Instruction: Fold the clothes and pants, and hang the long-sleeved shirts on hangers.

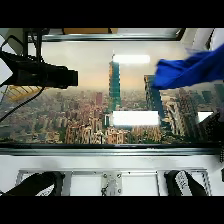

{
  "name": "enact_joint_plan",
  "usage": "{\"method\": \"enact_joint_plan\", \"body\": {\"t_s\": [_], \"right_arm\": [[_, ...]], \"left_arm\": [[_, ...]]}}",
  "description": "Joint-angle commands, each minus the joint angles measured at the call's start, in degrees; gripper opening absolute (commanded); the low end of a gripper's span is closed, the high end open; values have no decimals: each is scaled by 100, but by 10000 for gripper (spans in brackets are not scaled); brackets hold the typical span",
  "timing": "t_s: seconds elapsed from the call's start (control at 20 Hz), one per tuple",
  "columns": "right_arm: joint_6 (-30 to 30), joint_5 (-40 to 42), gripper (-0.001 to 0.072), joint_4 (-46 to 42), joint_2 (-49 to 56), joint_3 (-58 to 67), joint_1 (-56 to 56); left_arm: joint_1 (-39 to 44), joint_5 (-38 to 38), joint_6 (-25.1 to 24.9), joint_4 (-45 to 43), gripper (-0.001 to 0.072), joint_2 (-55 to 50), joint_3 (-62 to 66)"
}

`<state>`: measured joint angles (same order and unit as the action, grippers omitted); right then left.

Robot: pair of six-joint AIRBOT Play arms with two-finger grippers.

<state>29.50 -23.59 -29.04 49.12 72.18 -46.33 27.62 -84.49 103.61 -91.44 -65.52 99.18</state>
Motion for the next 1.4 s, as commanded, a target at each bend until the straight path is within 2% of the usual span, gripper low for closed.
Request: {"method": "enact_joint_plan", "body": {"t_s": [0.0,0.5,1.35], "right_arm": [[354,688,3,-682,164,400,-444],[354,1182,4,-697,964,1849,-817],[352,2081,4,-697,1362,1915,-820]], "left_arm": [[-4,122,-35,-2,10,-31,2],[-4,116,-35,-4,10,-31,2],[-4,114,-33,-2,10,-33,2]]}}
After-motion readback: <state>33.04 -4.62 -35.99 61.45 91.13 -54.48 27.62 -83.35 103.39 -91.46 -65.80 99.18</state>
